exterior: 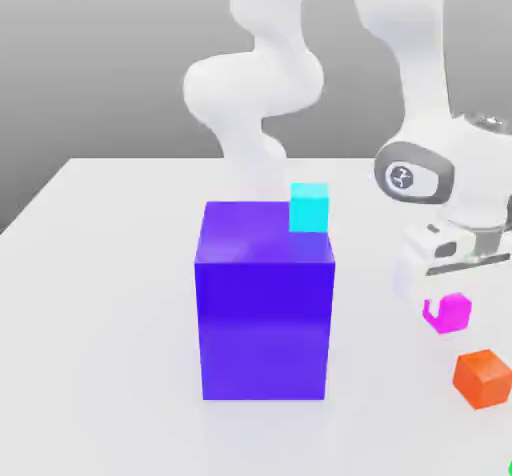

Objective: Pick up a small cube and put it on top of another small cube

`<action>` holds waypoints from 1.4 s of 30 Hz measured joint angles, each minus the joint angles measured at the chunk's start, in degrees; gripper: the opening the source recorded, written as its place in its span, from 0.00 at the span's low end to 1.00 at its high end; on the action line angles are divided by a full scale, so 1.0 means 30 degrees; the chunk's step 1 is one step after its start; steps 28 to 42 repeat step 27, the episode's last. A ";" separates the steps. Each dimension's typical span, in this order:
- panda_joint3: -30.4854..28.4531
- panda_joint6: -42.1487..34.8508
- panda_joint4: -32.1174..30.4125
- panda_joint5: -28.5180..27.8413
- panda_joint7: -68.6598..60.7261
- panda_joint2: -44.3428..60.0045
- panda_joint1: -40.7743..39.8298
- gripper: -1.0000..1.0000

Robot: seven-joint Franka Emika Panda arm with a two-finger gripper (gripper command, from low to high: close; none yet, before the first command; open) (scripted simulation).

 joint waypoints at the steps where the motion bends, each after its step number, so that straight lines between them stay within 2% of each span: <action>1: -0.0083 -0.0432 0.0448 0.0121 0.0307 0.0028 -0.0032 0.00; 10: -0.2005 -0.3954 0.6434 0.0090 0.5175 0.2612 -0.0061 0.00; 19: -0.3978 -0.7309 1.2625 0.1212 0.9478 0.5242 -0.0476 0.00; 23: -0.4429 -0.5985 1.3604 0.1192 1.0207 0.7498 -0.0452 0.00; 24: -0.4479 -0.5622 1.3659 0.1152 1.0257 0.7915 -0.0422 1.00; 42: -0.4479 -0.5622 1.3658 0.1153 1.0257 0.7915 -0.0422 1.00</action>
